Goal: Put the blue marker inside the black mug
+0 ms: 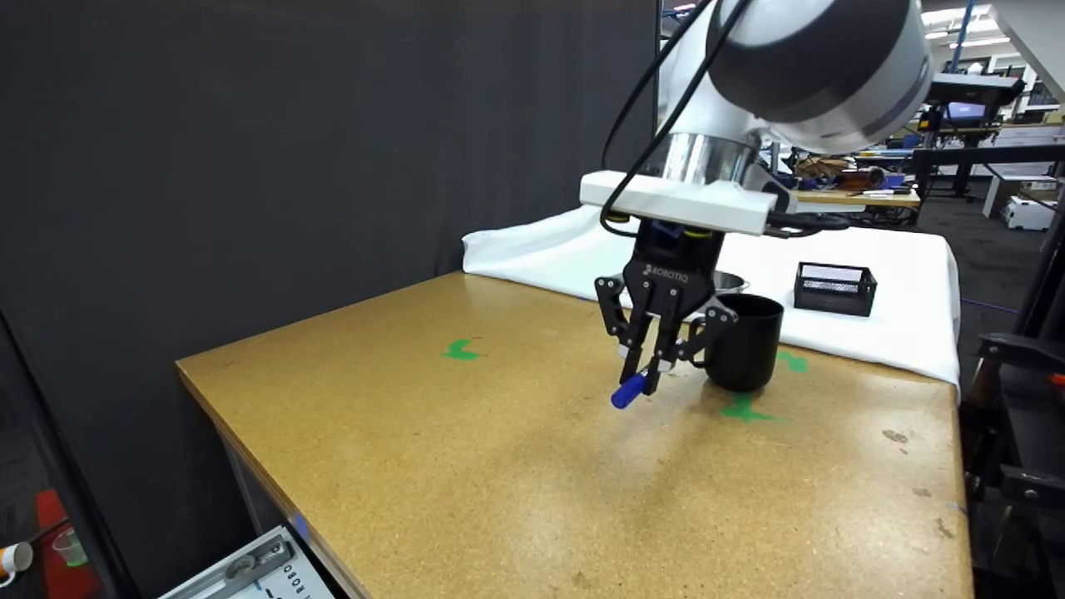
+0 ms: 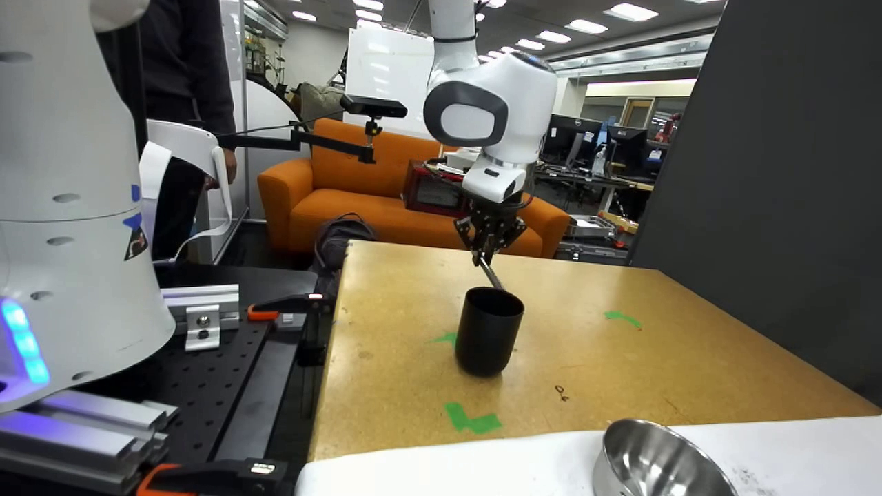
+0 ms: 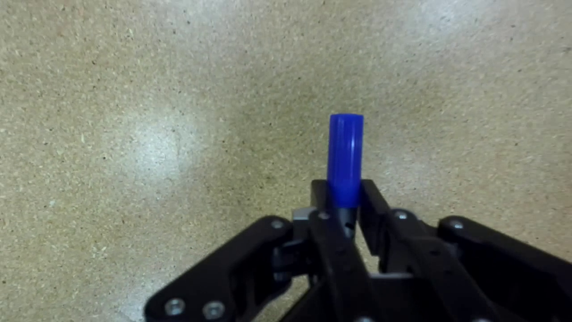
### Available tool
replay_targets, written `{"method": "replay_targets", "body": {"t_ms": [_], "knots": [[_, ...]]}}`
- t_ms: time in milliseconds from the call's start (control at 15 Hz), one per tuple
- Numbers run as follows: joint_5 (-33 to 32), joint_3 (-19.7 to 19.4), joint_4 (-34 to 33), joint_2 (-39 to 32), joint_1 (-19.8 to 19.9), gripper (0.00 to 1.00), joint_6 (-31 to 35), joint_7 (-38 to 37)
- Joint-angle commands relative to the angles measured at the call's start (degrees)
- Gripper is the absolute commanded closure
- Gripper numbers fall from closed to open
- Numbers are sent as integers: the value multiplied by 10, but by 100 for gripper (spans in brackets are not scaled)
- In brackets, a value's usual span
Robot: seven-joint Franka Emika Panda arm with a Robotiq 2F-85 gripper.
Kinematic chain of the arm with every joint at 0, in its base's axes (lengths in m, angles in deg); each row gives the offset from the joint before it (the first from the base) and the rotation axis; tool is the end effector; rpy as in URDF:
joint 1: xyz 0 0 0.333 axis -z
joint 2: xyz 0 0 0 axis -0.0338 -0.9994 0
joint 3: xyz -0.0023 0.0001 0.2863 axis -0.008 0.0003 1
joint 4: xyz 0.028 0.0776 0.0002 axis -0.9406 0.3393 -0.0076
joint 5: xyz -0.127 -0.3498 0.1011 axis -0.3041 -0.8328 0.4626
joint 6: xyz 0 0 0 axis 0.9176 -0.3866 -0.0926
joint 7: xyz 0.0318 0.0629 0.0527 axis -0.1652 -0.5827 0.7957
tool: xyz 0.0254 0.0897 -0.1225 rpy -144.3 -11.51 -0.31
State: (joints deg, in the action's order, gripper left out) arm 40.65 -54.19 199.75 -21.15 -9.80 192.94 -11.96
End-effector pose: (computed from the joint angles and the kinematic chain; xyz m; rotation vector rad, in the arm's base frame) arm 0.4590 0.2041 0.1182 -2.1353 1.8792 0.1737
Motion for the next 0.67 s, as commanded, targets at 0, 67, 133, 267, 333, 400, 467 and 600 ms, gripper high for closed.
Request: {"method": "replay_targets", "body": {"t_ms": [0, 67, 133, 267, 333, 400, 467, 600], "knots": [[35, 3, -12, 48, 22, 95, -76, 42], [60, 8, -16, 61, 35, 95, -91, 67], [84, 3, -20, 72, 40, 95, -106, 89], [148, -11, -26, 93, 53, 95, -141, 153], [175, -23, -27, 102, 56, 95, -158, 182], [201, -38, -27, 109, 59, 95, -177, 210], [222, -54, -26, 116, 63, 95, -198, 234], [258, -84, -19, 126, 67, 95, -228, 270]]}}
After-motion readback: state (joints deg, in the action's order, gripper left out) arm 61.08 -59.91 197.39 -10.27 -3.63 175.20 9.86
